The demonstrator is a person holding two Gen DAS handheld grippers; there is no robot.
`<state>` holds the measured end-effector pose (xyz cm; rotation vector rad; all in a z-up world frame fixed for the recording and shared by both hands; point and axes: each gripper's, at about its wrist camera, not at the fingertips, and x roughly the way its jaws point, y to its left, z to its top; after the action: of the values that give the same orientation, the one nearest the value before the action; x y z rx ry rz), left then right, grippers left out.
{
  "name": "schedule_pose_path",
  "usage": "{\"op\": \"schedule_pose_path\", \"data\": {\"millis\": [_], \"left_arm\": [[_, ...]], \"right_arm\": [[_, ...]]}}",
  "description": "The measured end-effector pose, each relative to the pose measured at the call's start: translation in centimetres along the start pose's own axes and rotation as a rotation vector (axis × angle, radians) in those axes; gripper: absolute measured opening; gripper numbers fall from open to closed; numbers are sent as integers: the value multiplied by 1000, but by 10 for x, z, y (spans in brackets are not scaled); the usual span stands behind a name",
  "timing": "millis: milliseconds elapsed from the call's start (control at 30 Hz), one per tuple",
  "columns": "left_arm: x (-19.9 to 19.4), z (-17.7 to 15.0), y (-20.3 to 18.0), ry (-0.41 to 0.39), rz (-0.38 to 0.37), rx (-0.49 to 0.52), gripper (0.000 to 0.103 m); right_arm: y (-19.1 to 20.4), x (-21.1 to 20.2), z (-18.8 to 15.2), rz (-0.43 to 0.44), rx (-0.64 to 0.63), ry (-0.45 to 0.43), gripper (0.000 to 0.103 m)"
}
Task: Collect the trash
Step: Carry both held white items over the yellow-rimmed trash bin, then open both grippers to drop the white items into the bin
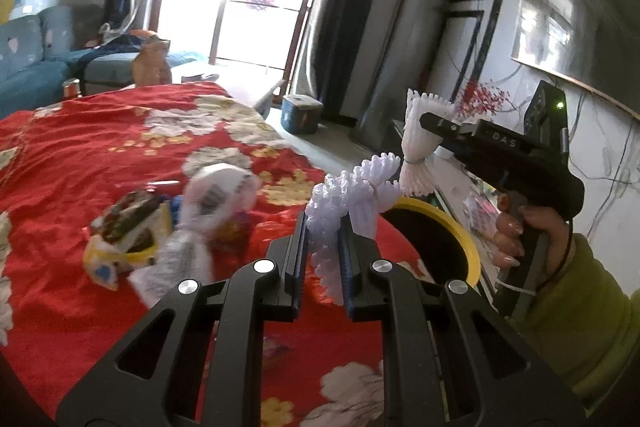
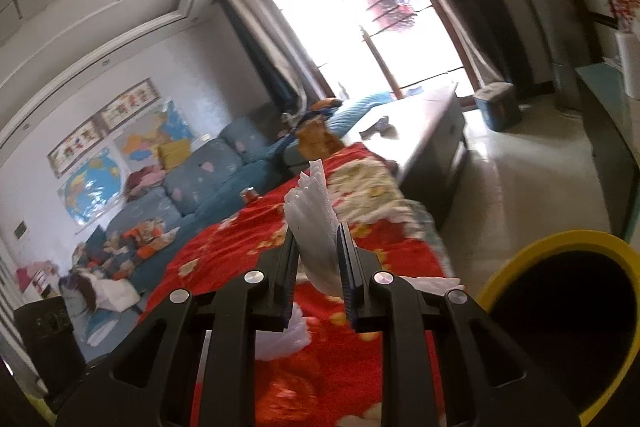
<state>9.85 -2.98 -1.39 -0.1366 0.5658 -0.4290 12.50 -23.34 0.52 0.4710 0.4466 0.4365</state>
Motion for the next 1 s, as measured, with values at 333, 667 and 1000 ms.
{"op": "schedule_pose_path", "data": {"millis": [333,667,1000], "left_arm": [[39,1,-44,60,-51,48,10],[79,-9,-91,147,-69,132,10],[125,-19,-120,246,-78,191,10]], "right_arm": [[-64,-20,-5,-98,93,-8,19],[-120,-36,-6,-145,216,-28,21],[-160,-39,-11,-168,303,-28,21]]}}
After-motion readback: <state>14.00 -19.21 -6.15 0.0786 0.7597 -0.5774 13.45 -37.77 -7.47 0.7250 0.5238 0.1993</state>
